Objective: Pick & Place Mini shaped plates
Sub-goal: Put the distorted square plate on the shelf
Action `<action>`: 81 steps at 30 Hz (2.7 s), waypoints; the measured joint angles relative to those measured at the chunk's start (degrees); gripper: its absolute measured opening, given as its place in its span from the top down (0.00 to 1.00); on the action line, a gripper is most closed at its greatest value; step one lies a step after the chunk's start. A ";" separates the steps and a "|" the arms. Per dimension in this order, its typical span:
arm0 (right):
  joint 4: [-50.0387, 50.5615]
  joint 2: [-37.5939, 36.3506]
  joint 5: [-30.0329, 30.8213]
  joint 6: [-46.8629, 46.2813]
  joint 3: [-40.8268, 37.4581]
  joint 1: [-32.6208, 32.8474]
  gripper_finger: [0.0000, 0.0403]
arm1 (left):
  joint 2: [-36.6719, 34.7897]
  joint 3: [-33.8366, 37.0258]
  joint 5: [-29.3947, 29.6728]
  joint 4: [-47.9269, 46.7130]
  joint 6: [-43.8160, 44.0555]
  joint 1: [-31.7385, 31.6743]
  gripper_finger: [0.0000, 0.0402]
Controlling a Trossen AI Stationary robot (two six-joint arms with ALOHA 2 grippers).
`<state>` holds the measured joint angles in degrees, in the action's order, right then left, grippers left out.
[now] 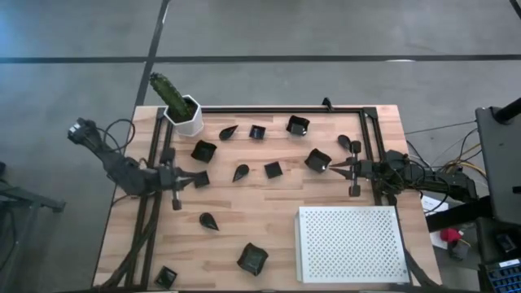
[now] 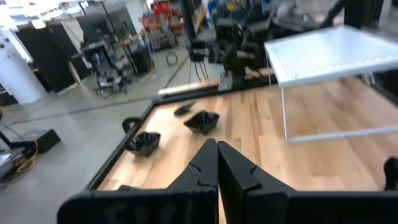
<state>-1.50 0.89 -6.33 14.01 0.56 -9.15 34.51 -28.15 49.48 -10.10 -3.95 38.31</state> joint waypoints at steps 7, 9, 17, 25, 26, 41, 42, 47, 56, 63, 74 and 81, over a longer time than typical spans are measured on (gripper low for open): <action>0.00 -0.01 0.00 0.08 -0.01 0.02 0.93 | 12.63 -7.41 -4.79 -5.54 10.97 0.01 1.00; 0.00 -0.01 0.00 -0.03 -0.01 0.01 0.93 | 15.97 -8.73 -6.95 -7.12 13.97 0.01 1.00; 0.00 0.01 0.01 -0.28 -0.01 0.01 0.93 | 28.37 -15.35 -9.62 -6.84 19.92 0.01 1.00; 0.00 0.01 -0.02 -1.44 -0.02 0.02 0.93 | 37.42 -20.64 -10.42 -6.54 25.66 0.01 0.97; 0.00 0.01 -0.02 -1.56 -0.02 0.02 0.93 | 38.28 -21.14 -10.46 -6.53 26.14 0.01 0.95; 0.00 0.01 -0.07 -1.59 -0.02 0.01 0.93 | 40.38 -23.33 -7.45 -21.59 50.78 -11.35 0.72; 0.00 0.01 -0.08 -1.59 -0.02 0.01 0.93 | 40.32 -23.42 -8.32 -23.78 52.81 -13.17 0.72; 0.00 0.01 -0.07 -1.61 -0.02 0.00 0.93 | 40.41 -23.28 -18.89 -32.86 59.54 -24.62 0.72; 0.00 0.01 -0.07 -1.52 0.00 0.00 0.93 | 40.68 -21.23 -24.99 -37.37 58.06 -40.94 0.72; -0.02 -0.01 -0.04 -1.37 0.00 0.02 0.93 | 41.70 -21.23 -24.95 -37.02 55.08 -46.18 0.72; 0.00 -0.01 0.06 -1.37 -0.02 0.00 0.93 | 50.82 -21.21 -24.77 -36.47 54.69 -47.99 0.72; 0.00 0.01 0.04 -1.37 -0.02 0.02 0.93 | 55.34 -21.19 -23.85 -36.43 54.65 -50.35 0.72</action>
<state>-1.50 0.90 -6.29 12.64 0.54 -9.13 89.85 -49.34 25.63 -46.52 50.70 -12.04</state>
